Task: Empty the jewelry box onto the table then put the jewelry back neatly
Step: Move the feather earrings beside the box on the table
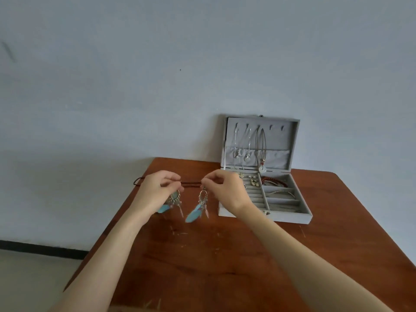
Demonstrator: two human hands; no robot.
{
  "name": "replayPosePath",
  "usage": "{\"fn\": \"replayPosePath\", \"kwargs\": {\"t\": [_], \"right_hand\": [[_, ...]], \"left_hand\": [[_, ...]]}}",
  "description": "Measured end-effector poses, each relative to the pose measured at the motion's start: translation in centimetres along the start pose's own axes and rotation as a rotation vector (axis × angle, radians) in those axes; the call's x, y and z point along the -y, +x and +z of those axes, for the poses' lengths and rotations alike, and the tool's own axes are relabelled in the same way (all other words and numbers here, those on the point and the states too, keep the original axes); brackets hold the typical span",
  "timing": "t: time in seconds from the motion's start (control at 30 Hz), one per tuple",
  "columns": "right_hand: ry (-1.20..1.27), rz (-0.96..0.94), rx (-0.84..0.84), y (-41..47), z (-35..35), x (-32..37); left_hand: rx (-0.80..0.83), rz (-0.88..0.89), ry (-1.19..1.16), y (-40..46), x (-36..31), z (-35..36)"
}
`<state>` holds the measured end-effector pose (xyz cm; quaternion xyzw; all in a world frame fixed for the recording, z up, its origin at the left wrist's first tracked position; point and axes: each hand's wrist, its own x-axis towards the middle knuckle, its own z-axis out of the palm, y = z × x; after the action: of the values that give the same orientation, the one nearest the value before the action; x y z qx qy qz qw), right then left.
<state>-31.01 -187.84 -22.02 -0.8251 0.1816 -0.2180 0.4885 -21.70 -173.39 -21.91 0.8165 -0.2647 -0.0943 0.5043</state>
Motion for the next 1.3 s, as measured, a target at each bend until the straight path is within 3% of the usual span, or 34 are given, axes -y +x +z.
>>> {"fn": "replayPosePath", "kwargs": {"t": [0.27, 0.53, 0.7, 0.87, 1.03, 1.3], "right_hand": [[0.054, -0.009, -0.096, -5.1, -12.0, 0.6], [-0.068, 0.109, -0.192, -8.0, -22.4, -2.0], [-0.061, 0.298, -0.157, -7.0, -26.5, -5.9], [-0.099, 0.41, -0.118, -3.8, -28.4, -10.8], [-0.121, 0.427, -0.183, 0.2, -29.4, -15.3], [-0.235, 0.397, -0.308, 5.2, -29.7, -20.5]], "left_hand": [[0.147, 0.226, -0.014, -2.4, -10.0, 5.0], [0.488, 0.138, -0.148, -3.9, -16.6, 13.0], [0.583, 0.033, -0.187, -2.2, -17.9, 19.4], [0.596, -0.081, -0.101, 1.6, -16.9, 26.3], [0.539, -0.161, -0.159, 6.2, -16.5, 31.0], [0.413, -0.095, -0.009, 11.0, -15.2, 36.4]]}}
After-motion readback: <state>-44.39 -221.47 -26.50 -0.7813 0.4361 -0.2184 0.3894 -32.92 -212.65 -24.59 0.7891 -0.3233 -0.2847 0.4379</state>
